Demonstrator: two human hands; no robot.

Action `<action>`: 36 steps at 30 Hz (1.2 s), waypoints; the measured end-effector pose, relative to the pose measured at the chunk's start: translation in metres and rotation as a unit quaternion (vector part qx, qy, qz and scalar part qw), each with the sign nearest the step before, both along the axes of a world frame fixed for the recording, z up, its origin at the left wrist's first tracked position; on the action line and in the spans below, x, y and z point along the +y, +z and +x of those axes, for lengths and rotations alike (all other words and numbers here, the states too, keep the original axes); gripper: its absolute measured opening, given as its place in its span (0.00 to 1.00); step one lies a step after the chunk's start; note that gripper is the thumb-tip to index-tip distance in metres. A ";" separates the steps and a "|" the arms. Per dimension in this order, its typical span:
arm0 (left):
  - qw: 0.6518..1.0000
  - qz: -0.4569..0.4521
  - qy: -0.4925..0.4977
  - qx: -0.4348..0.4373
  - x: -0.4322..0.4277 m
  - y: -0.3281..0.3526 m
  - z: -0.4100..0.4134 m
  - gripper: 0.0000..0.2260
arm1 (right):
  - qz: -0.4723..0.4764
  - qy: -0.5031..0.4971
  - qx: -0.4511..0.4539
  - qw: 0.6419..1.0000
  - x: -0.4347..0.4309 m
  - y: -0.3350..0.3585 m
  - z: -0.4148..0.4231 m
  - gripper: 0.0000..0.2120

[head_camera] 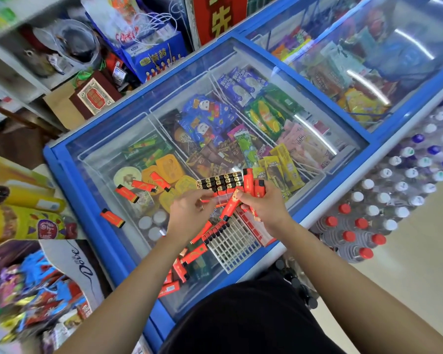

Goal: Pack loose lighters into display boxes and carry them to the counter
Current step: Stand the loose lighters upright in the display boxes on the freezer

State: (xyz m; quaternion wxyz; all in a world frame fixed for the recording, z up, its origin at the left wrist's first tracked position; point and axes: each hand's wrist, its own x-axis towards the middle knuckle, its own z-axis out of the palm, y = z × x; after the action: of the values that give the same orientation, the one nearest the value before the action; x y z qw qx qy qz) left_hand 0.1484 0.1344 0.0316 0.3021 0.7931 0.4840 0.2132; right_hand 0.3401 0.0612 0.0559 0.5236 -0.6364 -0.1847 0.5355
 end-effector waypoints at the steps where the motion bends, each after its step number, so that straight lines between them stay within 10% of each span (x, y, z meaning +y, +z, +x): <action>1: 0.997 -0.077 -0.020 -0.012 -0.005 0.006 0.001 0.15 | 0.001 0.002 0.001 1.000 0.000 0.000 -0.001 0.09; 5: 0.966 -0.249 -0.067 -0.027 -0.018 0.008 0.001 0.21 | 0.004 0.038 -0.002 0.999 -0.001 0.002 -0.007 0.10; 12: 0.927 -0.309 0.140 -0.160 -0.028 0.019 -0.014 0.09 | 0.001 0.147 -0.111 0.983 -0.009 0.010 -0.007 0.11; 18: 0.905 -0.350 0.122 -0.210 -0.035 0.031 -0.010 0.11 | 0.013 0.298 -0.216 0.930 -0.012 0.008 -0.018 0.19; 36: 0.989 -0.113 0.050 -0.087 -0.041 0.008 -0.014 0.11 | -0.123 0.206 -0.280 0.930 -0.058 -0.028 0.001 0.15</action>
State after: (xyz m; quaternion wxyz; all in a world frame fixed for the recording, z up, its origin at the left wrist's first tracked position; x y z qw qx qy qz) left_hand 0.1340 0.0936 0.0397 0.4199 0.7073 0.5156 0.2399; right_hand 0.3416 0.0030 0.0278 0.2466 -0.7680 -0.3830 0.4503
